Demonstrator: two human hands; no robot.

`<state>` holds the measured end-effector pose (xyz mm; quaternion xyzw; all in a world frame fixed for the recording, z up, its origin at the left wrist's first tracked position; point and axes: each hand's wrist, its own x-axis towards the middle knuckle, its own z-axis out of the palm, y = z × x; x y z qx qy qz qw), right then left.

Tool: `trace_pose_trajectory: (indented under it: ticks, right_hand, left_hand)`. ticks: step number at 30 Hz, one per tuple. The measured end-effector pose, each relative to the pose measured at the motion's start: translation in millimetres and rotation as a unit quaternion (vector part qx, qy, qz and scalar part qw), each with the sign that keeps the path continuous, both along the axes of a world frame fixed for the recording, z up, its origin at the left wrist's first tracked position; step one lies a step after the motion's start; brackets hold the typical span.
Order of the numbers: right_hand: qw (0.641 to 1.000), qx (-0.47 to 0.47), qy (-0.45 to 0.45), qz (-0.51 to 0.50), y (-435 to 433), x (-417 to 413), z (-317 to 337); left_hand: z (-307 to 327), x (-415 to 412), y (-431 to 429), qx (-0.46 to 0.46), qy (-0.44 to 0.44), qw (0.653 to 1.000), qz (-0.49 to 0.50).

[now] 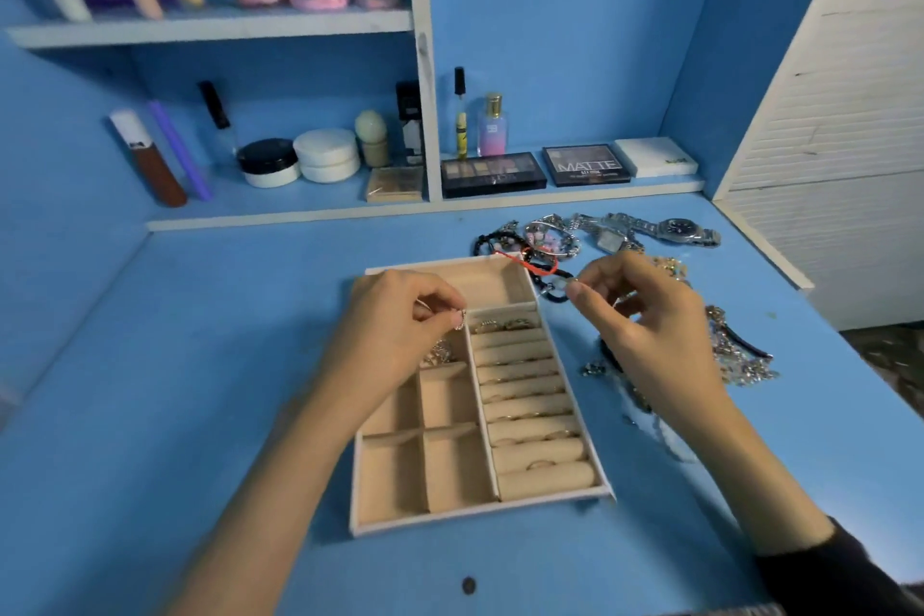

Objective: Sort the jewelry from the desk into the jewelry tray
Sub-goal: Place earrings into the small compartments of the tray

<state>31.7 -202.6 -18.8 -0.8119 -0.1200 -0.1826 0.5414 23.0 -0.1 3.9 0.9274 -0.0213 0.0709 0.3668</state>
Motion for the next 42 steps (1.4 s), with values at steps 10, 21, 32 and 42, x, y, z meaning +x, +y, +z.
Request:
trace_pose_trajectory:
  ticks: [10, 21, 32, 42]
  right_hand:
    - [0.999, -0.027, 0.003, 0.044, 27, -2, 8]
    - [0.989, -0.13, 0.0, 0.073, 52, 4, 19]
    - [0.921, -0.376, 0.01, 0.104, 86, 11, 13]
    - [0.911, -0.408, -0.021, 0.056, 85, 15, 6]
  left_hand:
    - [-9, 0, 5, 0.078, 0.003, 0.997, -0.008]
    - [-24, 1, 30, -0.06, -0.126, 0.986, 0.093]
    - [-35, 3, 42, -0.132, -0.155, 0.973, 0.11]
    - [-34, 2, 42, -0.122, -0.161, 0.974, 0.099]
